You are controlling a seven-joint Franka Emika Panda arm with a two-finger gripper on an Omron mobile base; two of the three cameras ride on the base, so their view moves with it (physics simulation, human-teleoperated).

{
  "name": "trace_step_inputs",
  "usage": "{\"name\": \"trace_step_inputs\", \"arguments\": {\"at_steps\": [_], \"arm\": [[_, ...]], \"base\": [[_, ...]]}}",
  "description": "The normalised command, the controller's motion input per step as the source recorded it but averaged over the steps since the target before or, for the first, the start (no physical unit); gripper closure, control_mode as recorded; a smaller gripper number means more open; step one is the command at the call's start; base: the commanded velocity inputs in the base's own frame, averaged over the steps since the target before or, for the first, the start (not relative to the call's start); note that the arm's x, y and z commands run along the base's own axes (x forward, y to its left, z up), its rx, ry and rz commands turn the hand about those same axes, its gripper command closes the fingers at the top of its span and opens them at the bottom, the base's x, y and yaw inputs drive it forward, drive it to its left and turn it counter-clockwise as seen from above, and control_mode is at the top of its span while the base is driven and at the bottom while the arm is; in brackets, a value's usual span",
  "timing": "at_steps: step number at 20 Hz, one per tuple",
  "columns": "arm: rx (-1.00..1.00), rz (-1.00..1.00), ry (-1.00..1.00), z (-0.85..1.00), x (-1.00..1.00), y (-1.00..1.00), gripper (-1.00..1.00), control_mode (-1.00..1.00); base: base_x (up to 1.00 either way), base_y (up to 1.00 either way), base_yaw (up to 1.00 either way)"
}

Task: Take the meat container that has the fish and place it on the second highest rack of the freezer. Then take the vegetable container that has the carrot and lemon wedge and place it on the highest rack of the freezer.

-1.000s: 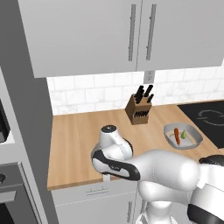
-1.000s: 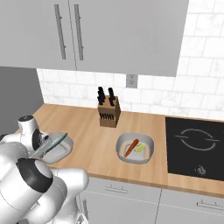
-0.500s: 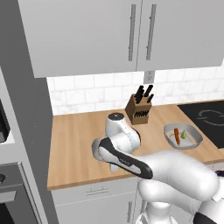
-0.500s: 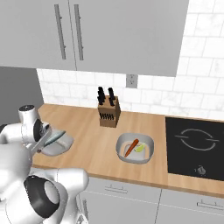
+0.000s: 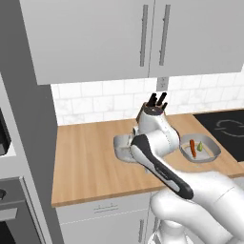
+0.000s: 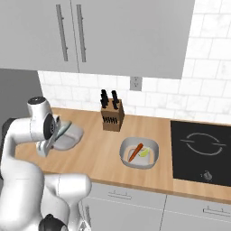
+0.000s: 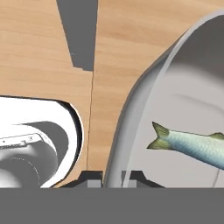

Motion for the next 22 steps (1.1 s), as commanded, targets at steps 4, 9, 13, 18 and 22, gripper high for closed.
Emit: {"name": "trace_step_inputs", "arguments": {"at_steps": [4,9,13,18,22], "arm": [[-0.04,0.05,-0.17,0.24,-0.01,-0.74,1.0,-1.0],[-0.05,0.07,-0.12,0.07,-0.01,-0.73,1.0,-1.0],[-0.11,0.02,-0.14,0.43,0.0,-0.4,1.0,-1.0],[-0.08,-0.06,-0.02,0.77,-0.02,-0.21,1.0,-1.0],[0.0,0.01,0.08,1.0,-0.32,-0.2,1.0,-1.0]], "base": [[0.0,0.0,0.0],[0.0,0.0,0.0],[0.0,0.0,0.0],[0.0,0.0,0.0],[0.0,0.0,0.0]]}}
